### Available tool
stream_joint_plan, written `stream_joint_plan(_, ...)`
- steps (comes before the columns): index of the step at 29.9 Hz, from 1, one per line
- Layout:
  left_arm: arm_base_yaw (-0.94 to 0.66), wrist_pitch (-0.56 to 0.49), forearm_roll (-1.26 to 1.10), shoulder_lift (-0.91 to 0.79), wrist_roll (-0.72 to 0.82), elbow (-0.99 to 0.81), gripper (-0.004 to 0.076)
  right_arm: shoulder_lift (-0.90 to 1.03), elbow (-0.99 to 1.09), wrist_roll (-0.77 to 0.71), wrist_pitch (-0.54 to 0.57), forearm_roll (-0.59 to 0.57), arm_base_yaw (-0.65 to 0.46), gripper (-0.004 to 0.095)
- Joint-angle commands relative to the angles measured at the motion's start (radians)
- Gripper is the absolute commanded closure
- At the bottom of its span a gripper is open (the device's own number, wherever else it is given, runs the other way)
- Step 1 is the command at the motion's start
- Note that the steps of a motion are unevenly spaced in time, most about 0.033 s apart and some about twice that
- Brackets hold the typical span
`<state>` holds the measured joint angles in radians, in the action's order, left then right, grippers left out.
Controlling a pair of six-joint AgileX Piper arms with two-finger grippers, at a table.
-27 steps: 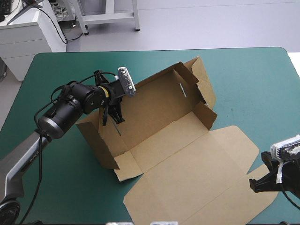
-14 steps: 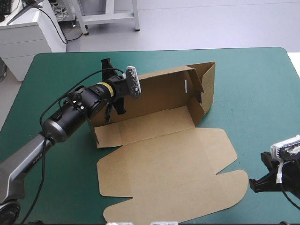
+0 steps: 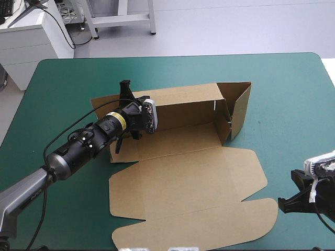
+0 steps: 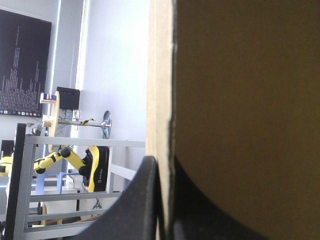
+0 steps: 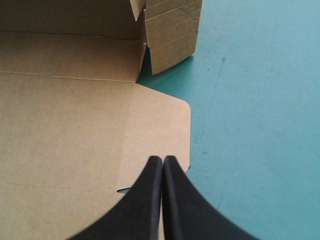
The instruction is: Fold the box
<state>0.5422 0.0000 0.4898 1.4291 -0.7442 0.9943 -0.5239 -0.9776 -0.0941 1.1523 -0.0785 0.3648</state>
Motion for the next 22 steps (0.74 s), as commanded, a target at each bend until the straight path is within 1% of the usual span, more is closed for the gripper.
stream_joint_plan(1,0.006,-0.055,-0.007,-0.028,0.013,-0.014,0.0732,-0.007,-0.029,-0.005,-0.06,-0.003,-0.003,0.0926)
stream_joint_plan(5,0.006,-0.143,0.0,-0.048,0.006,-0.053,0.0732,-0.007,-0.029,-0.005,-0.06,-0.003,-0.003,0.0919)
stream_joint_plan(8,0.006,-0.15,0.0,-0.063,0.006,-0.067,0.0732,-0.009,-0.029,-0.007,-0.06,-0.003,-0.003,0.0908)
stream_joint_plan(11,0.006,-0.178,0.0,-0.073,-0.016,-0.085,0.0732,-0.009,-0.029,-0.029,-0.079,-0.003,-0.003,0.0839)
stream_joint_plan(13,0.006,-0.22,0.0,-0.077,-0.025,-0.105,0.0732,-0.009,-0.029,-0.043,-0.106,-0.003,-0.003,0.0789)
stream_joint_plan(15,0.006,-0.246,0.0,-0.081,-0.025,-0.127,0.0732,-0.013,-0.029,-0.063,-0.139,-0.003,-0.003,0.0724)
stream_joint_plan(17,0.006,-0.247,0.0,-0.081,-0.025,-0.142,0.0732,-0.025,-0.037,-0.076,-0.155,-0.003,-0.003,0.0645)
stream_joint_plan(22,0.004,-0.249,0.0,-0.081,-0.025,-0.154,0.0732,-0.104,-0.118,-0.084,-0.15,-0.008,-0.003,0.03)
